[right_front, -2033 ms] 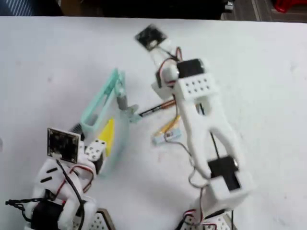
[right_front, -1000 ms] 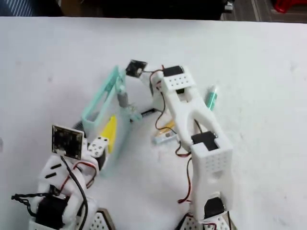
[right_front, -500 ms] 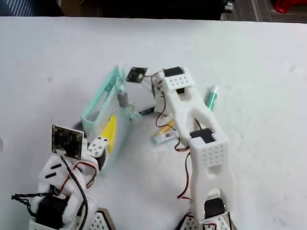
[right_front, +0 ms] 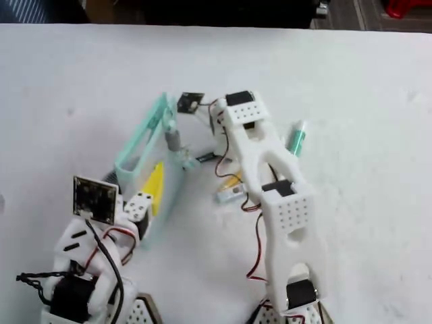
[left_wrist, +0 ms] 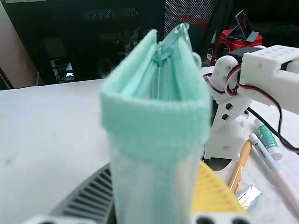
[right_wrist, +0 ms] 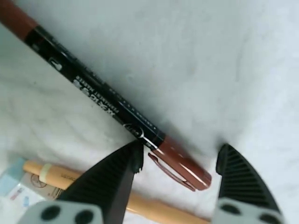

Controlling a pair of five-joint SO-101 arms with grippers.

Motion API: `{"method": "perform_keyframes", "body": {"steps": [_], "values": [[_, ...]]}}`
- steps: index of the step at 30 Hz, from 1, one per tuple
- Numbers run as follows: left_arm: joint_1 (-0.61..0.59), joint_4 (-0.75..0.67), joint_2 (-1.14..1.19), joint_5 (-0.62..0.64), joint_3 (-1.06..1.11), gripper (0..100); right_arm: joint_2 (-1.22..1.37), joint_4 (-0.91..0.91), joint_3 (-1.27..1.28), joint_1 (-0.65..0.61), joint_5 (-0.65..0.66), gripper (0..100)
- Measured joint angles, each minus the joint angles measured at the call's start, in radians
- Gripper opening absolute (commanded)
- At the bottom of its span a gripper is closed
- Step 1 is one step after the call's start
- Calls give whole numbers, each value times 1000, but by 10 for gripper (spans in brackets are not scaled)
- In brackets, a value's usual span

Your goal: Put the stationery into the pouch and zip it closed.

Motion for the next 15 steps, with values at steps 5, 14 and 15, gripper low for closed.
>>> {"method": "perform_keyframes", "body": {"steps": [5,14,15], "values": [[0,0,0,0,0,162,28,-15,-51,2,-2,11],[0,0,0,0,0,162,49,-38,-101,37,-6,17],[0,0,0,0,0,162,49,-34,-110,49,-6,17]]}}
